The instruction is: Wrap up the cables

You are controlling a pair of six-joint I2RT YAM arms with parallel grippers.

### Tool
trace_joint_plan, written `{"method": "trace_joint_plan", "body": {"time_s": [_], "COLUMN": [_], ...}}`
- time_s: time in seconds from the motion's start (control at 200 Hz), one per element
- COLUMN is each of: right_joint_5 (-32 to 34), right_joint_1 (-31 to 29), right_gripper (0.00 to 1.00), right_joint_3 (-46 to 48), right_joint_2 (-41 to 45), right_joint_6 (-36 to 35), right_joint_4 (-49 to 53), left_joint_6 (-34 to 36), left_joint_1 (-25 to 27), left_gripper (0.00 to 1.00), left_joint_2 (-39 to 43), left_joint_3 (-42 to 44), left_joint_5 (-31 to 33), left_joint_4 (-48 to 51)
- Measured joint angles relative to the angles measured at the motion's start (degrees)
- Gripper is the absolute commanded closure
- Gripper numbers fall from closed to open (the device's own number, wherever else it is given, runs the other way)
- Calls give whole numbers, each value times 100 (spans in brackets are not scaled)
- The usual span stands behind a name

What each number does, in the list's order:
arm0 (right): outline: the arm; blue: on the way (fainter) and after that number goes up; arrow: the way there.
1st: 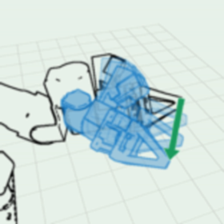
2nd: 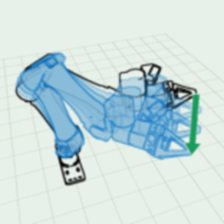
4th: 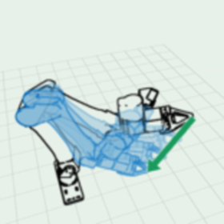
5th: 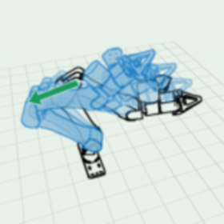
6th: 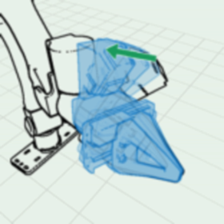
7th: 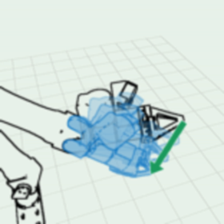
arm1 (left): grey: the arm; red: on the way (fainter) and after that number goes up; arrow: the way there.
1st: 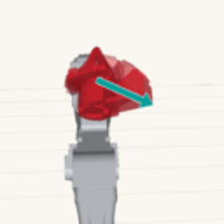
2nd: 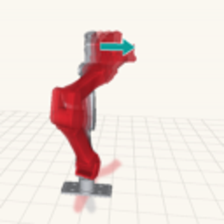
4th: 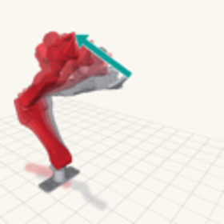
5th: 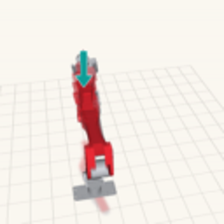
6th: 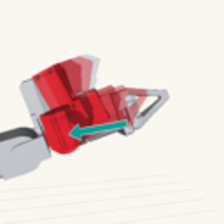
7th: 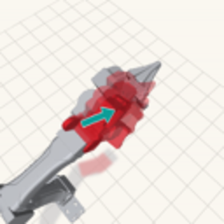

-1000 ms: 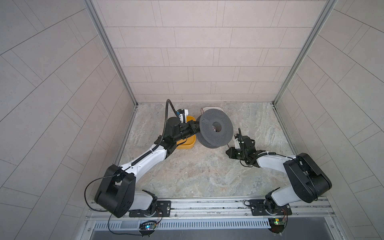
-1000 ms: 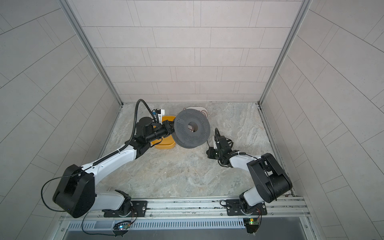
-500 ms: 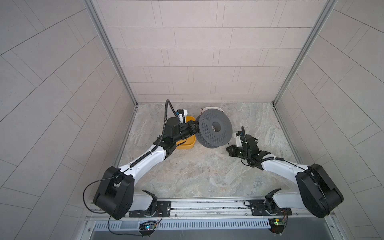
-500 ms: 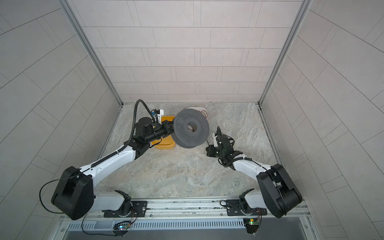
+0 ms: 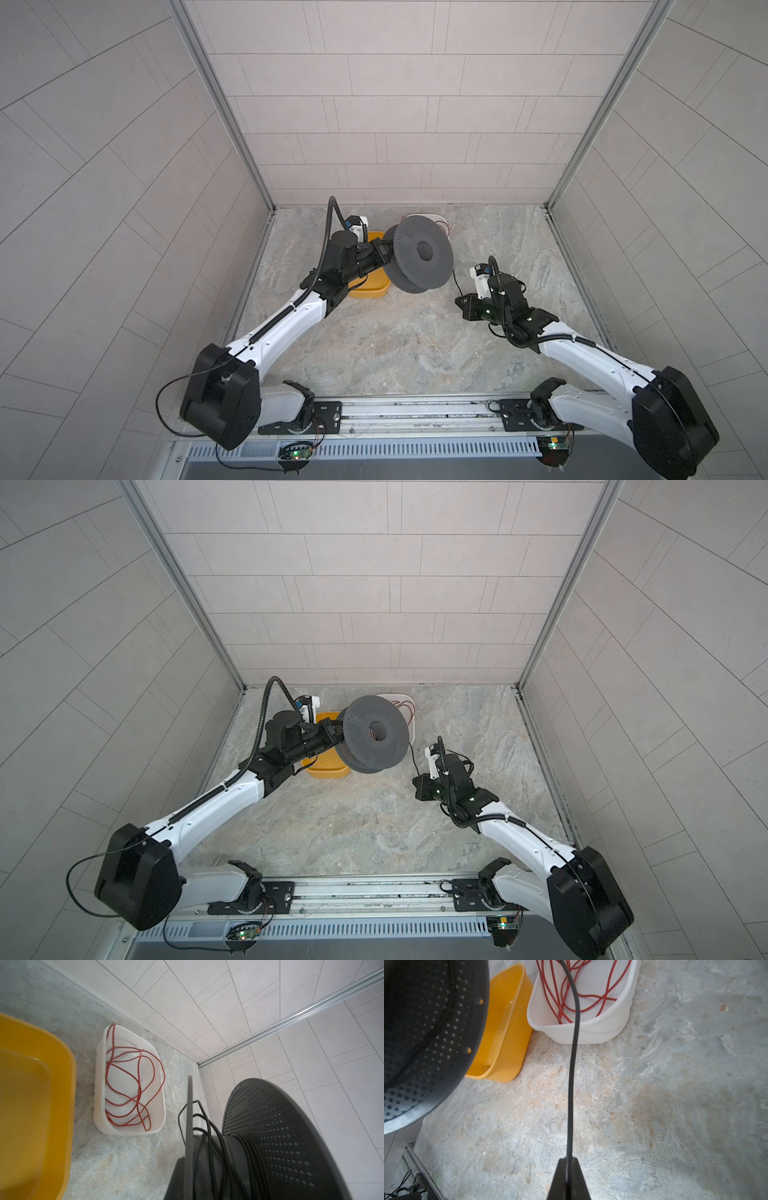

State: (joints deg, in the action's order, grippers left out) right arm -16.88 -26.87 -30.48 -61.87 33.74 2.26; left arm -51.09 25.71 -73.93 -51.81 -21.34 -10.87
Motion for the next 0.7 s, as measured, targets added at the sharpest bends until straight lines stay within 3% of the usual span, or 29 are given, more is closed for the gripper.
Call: {"method": "trace_joint_plan", "body": {"time_s": [0.295,0.701], "right_joint_5": [177,190], "right_joint_1": [-474,-1152], "right_gripper": [100,100], "right_joint_3": [-55,-868], "right_joint_2": [599,1165], "right_joint_6": [-136,-387], "right_joint_4": [776,2013], "left_joint_6": [468,505], "left_joint_1": [-48,-57], "left_gripper": [100,100], "left_joint_2": [-151,-516], "left_joint_3": [-437,-603], "left_joint_5": [667,1325], "left_joint_4": [538,595]}}
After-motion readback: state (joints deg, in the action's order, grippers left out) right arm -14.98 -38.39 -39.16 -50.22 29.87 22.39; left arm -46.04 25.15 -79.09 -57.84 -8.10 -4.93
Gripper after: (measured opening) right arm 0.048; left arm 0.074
